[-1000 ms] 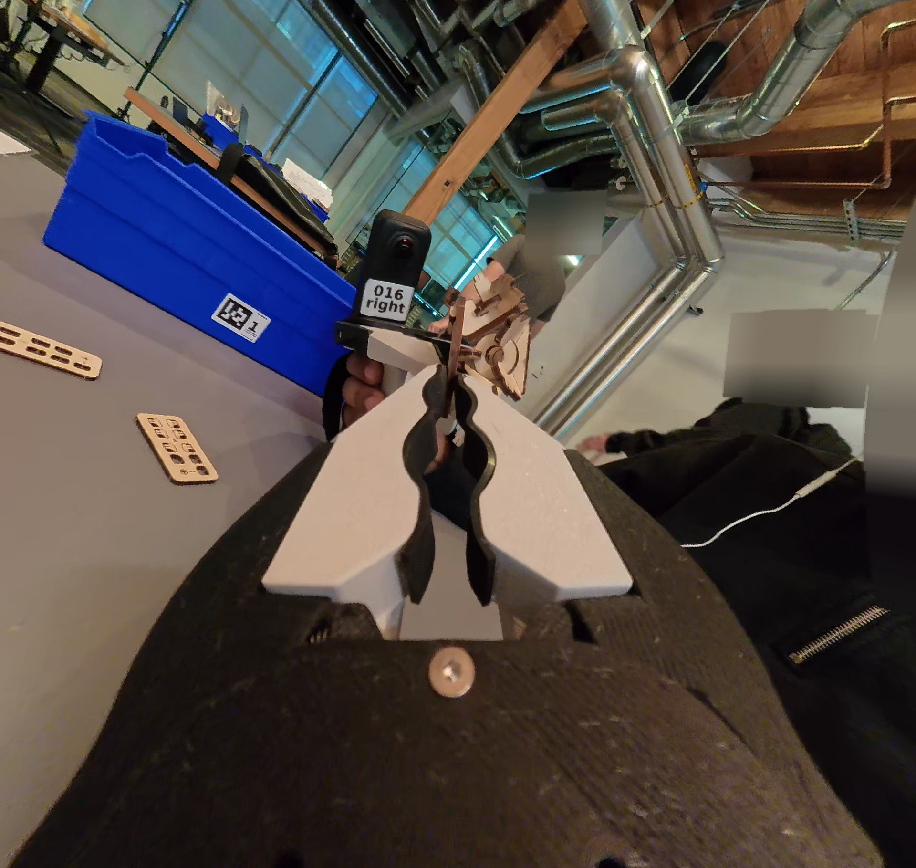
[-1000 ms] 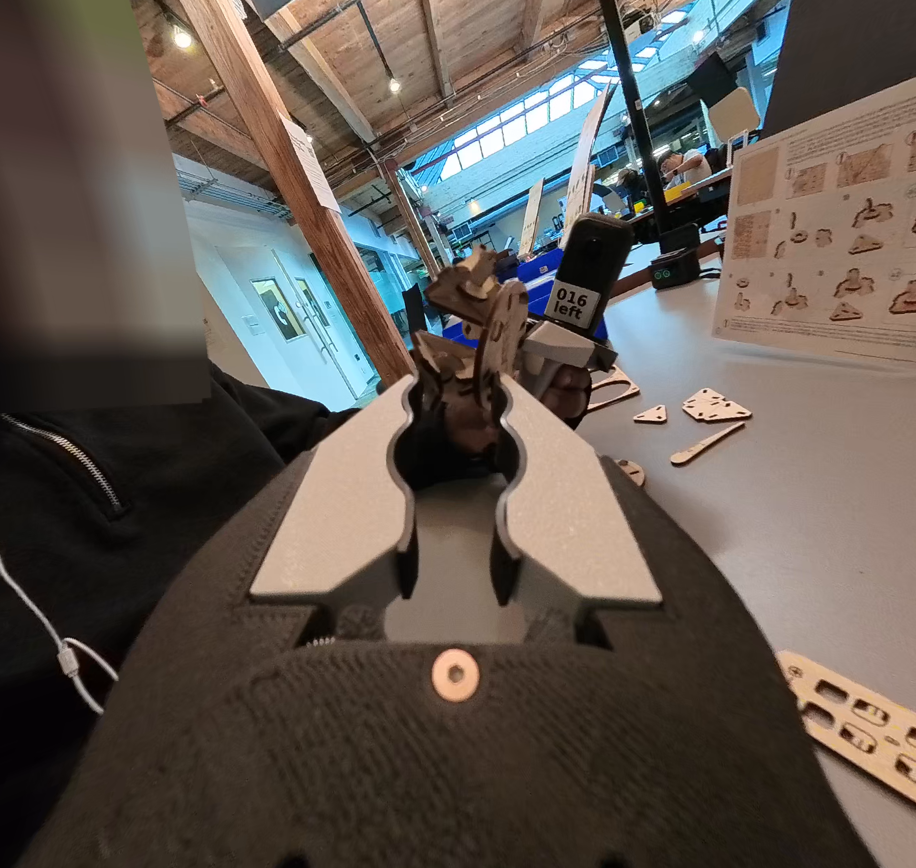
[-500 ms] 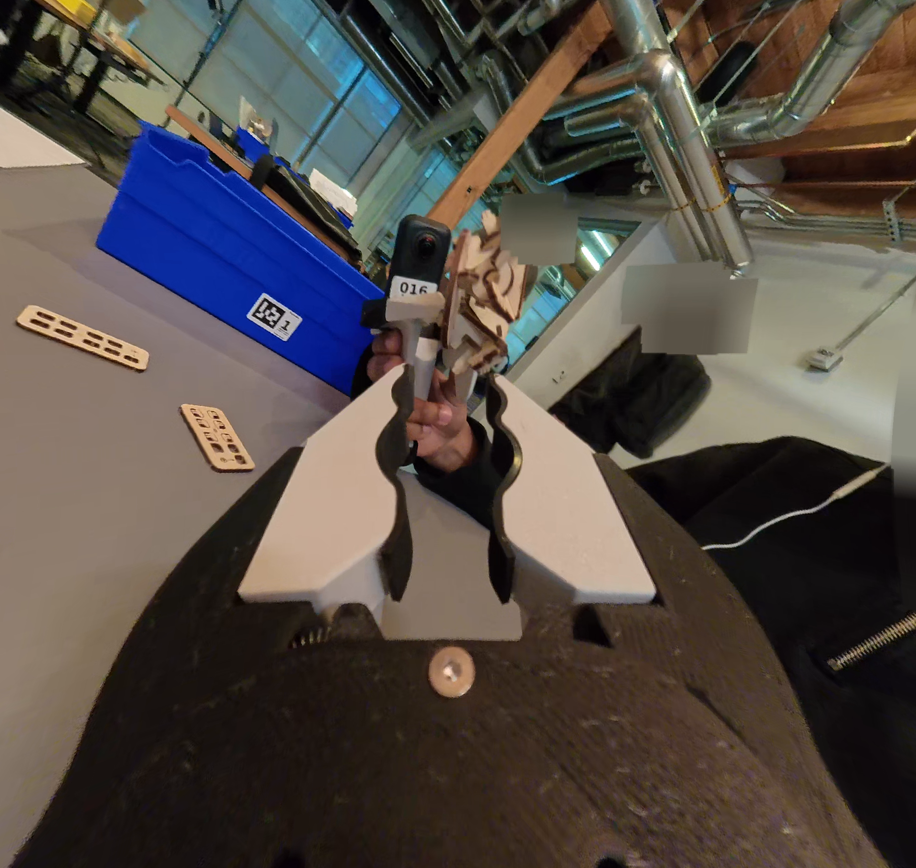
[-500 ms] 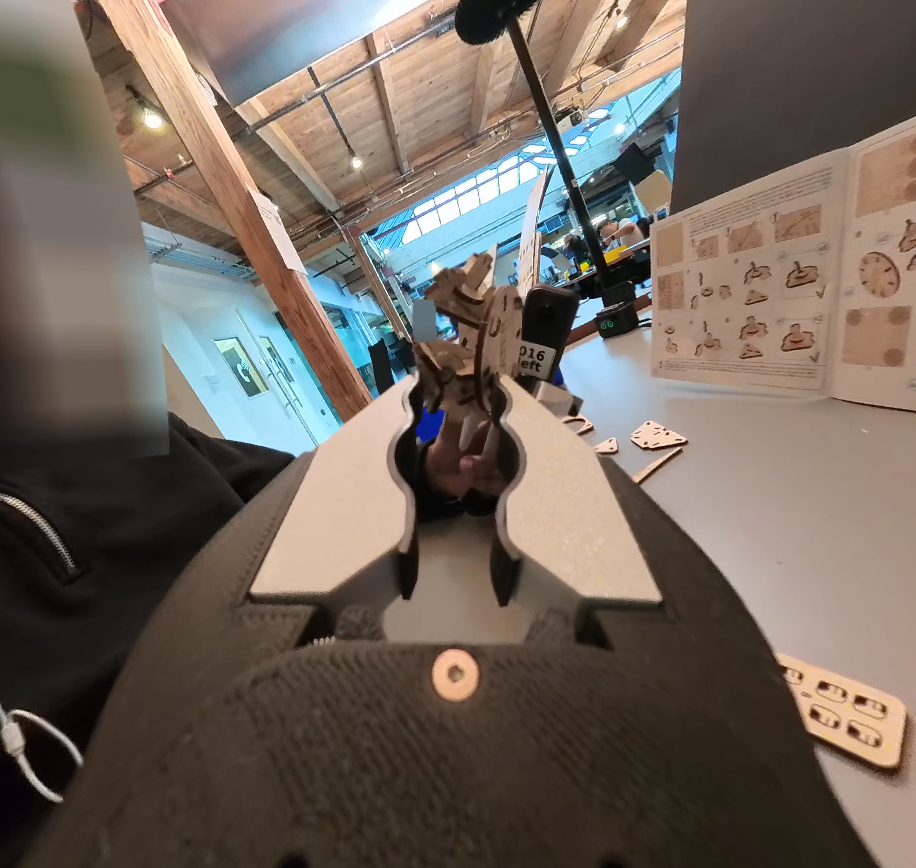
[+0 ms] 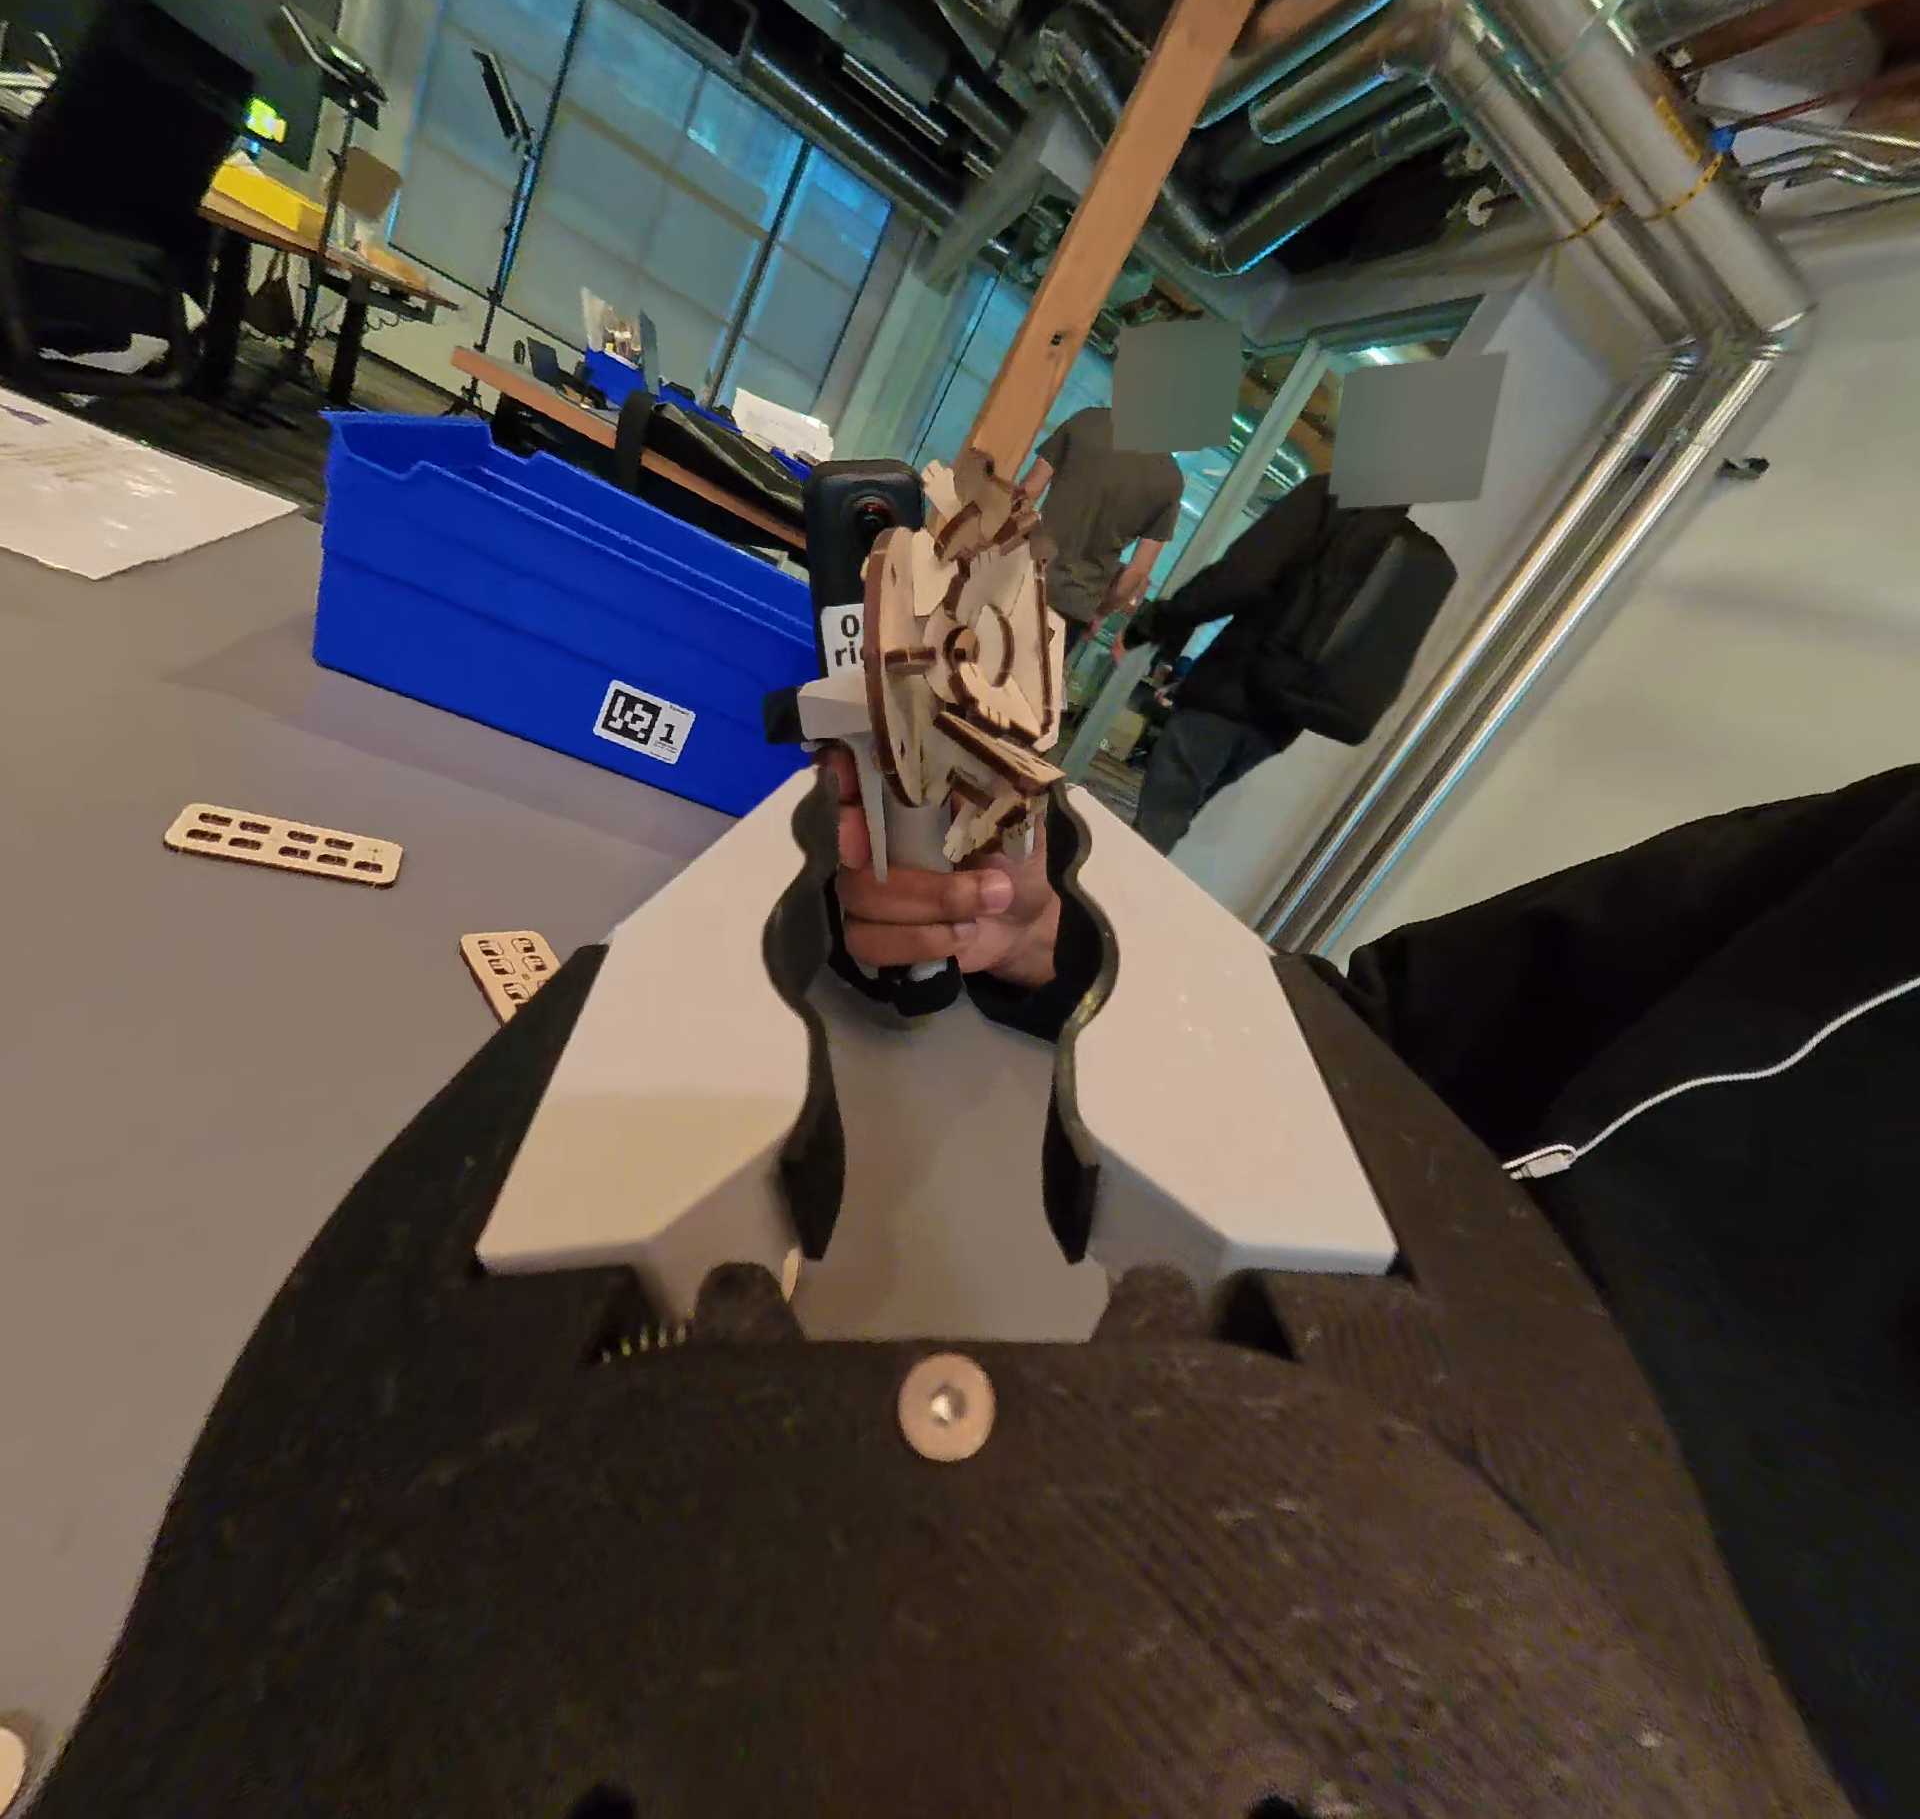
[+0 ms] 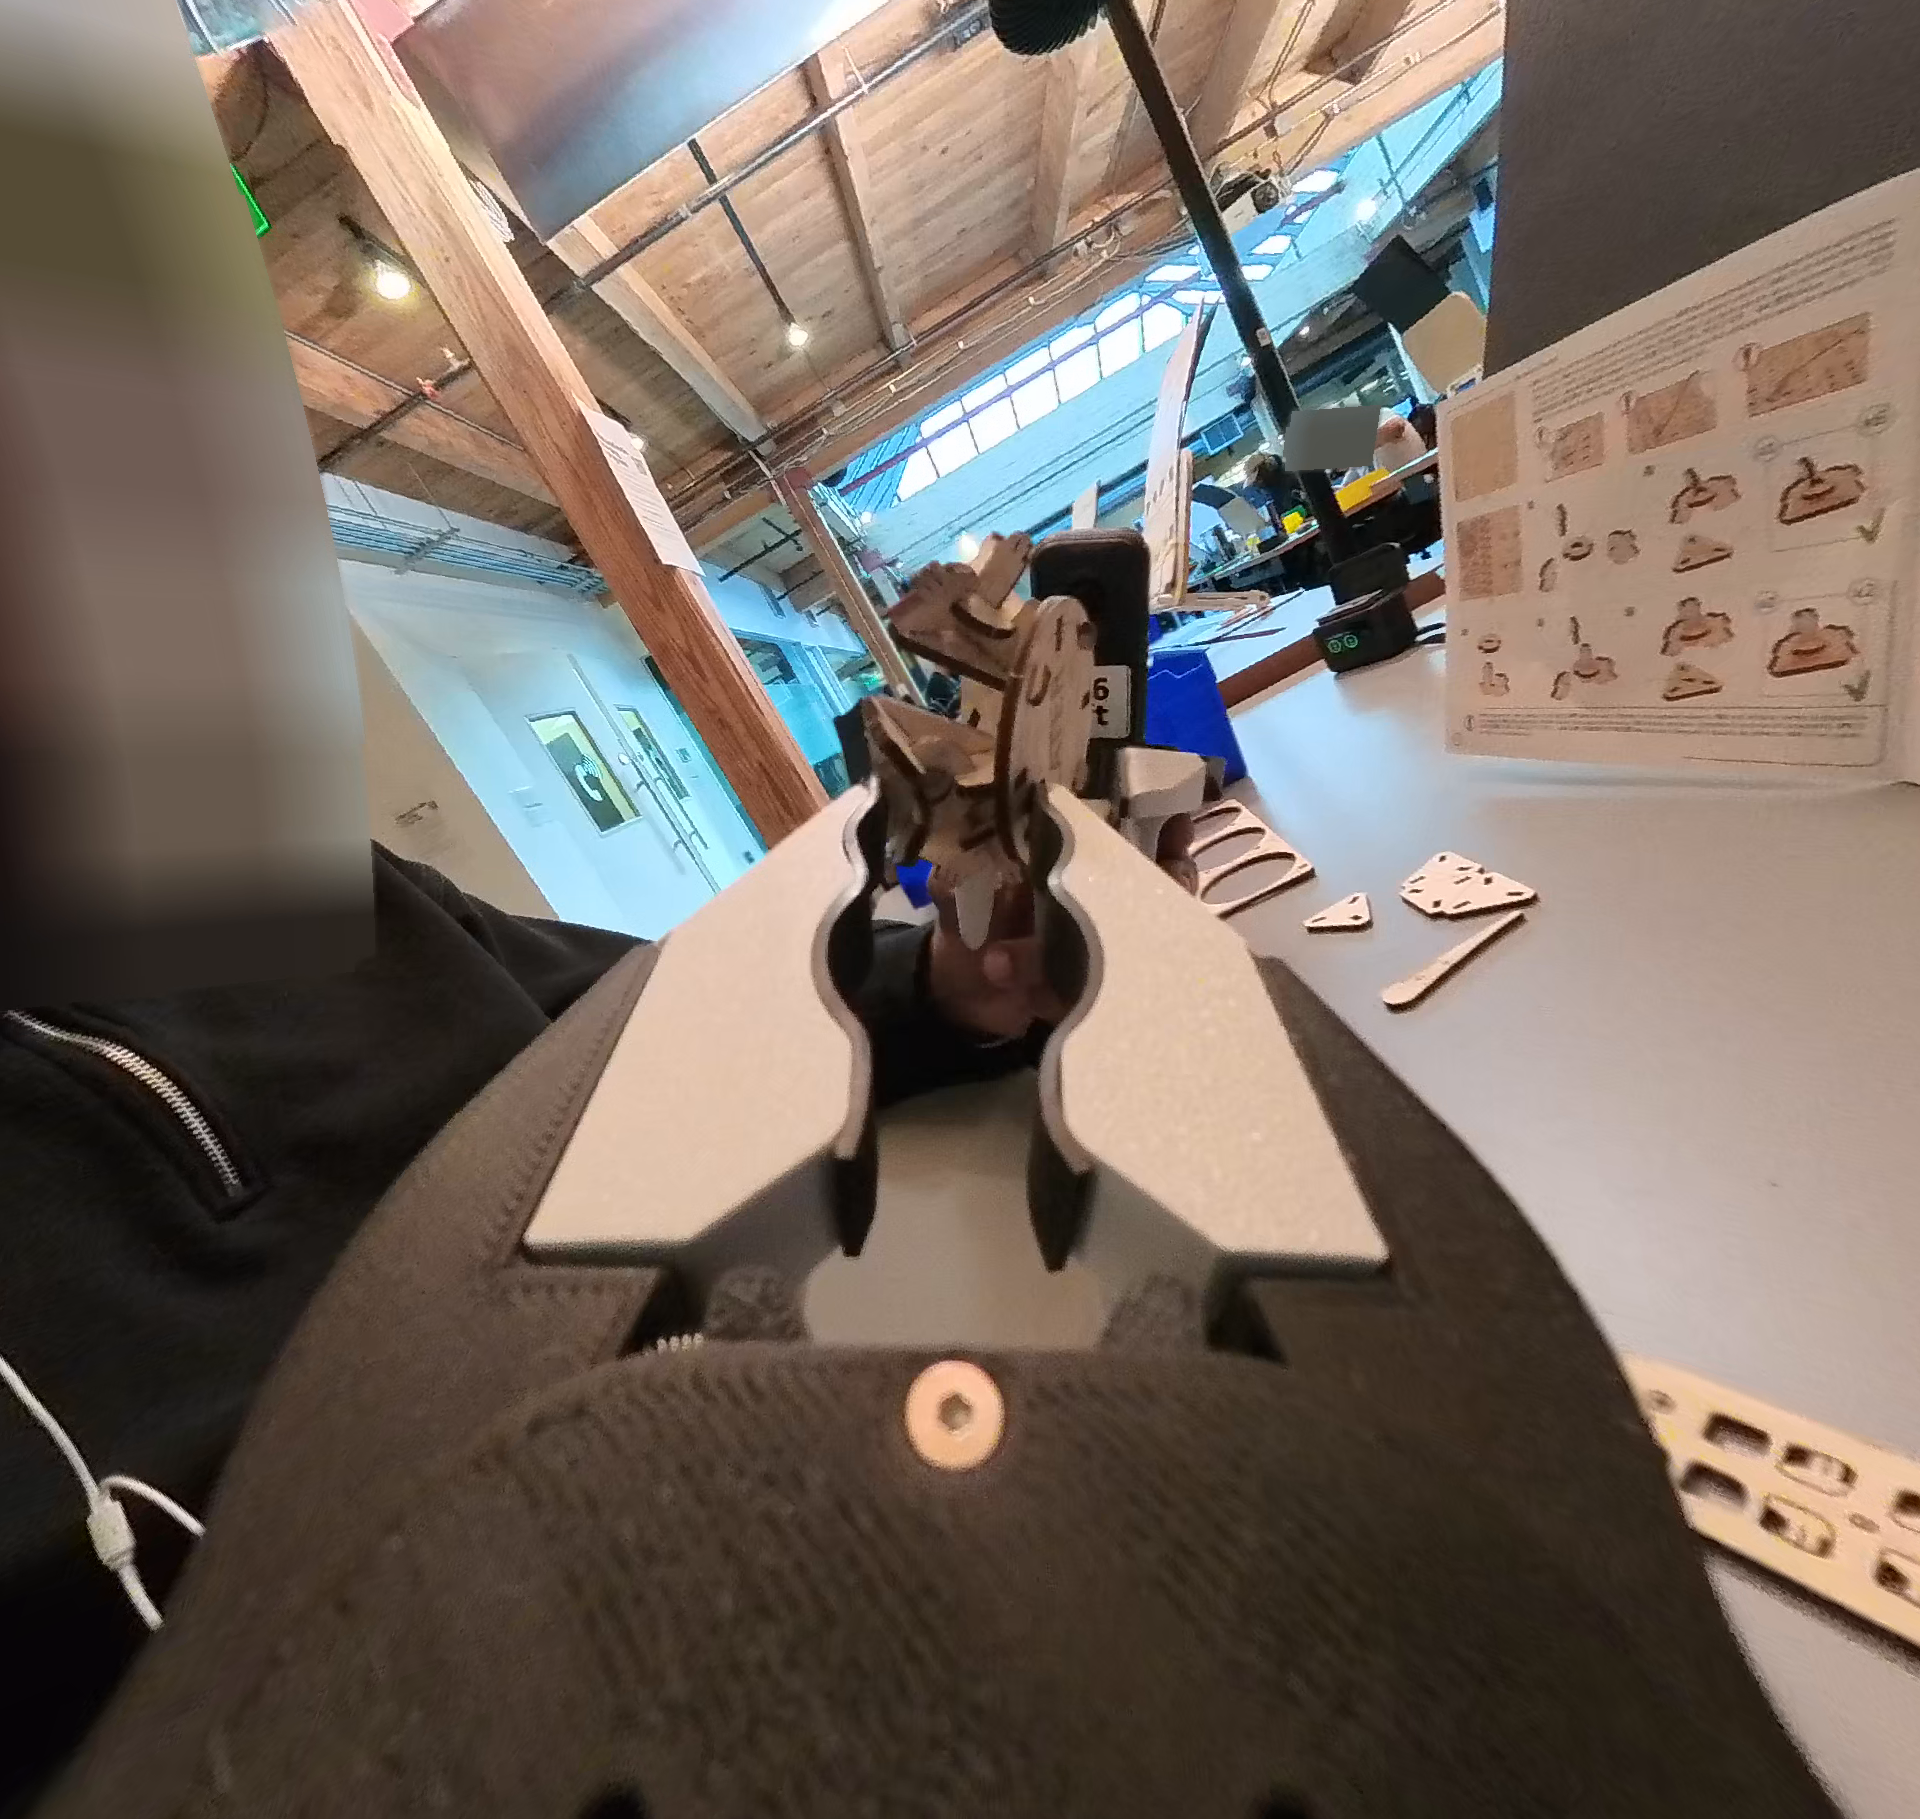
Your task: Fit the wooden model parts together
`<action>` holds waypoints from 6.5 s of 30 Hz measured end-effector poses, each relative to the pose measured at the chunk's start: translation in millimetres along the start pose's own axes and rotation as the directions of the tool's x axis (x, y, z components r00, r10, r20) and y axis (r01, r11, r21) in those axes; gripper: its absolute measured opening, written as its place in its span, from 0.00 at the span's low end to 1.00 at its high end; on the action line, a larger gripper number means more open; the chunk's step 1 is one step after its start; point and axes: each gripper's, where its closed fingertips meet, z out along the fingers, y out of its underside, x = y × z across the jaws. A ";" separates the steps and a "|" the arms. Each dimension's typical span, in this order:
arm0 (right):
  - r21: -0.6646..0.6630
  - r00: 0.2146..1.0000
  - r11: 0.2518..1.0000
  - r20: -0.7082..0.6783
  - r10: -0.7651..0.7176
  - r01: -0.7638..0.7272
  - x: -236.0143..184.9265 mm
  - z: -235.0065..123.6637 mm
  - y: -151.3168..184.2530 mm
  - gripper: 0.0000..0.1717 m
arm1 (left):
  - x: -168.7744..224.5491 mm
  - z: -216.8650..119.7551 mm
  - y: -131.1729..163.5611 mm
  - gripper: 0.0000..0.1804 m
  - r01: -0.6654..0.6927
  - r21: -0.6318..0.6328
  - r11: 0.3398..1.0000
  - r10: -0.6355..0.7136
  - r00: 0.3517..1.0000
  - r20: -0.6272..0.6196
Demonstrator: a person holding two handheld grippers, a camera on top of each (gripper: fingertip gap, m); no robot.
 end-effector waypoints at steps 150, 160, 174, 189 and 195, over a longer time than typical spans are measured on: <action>-0.825 0.566 0.373 -0.079 -0.820 0.425 93.5 -39.4 86.6 0.02 | -72.7 -42.4 85.5 0.01 -0.250 -0.725 0.642 0.542 0.816 0.199; -0.784 0.506 0.379 -0.096 -0.857 0.492 85.0 -37.2 71.1 0.03 | -62.6 -31.8 63.0 0.00 -0.403 -0.685 0.607 0.684 0.704 0.192; -0.414 0.721 0.756 -0.277 -0.635 0.507 39.9 -34.2 13.8 0.17 | -23.5 -22.5 18.6 0.00 -0.488 -0.432 0.759 0.608 0.768 0.201; -0.293 0.933 0.939 -0.253 -0.256 0.178 42.1 -26.9 24.4 0.10 | -14.9 -11.2 42.1 0.00 -0.504 -0.483 0.716 0.616 0.782 0.097; -0.332 0.931 0.925 -0.241 -0.273 0.185 43.0 -24.8 31.3 0.02 | -20.6 -12.4 46.6 0.00 -0.481 -0.513 0.711 0.611 0.784 0.110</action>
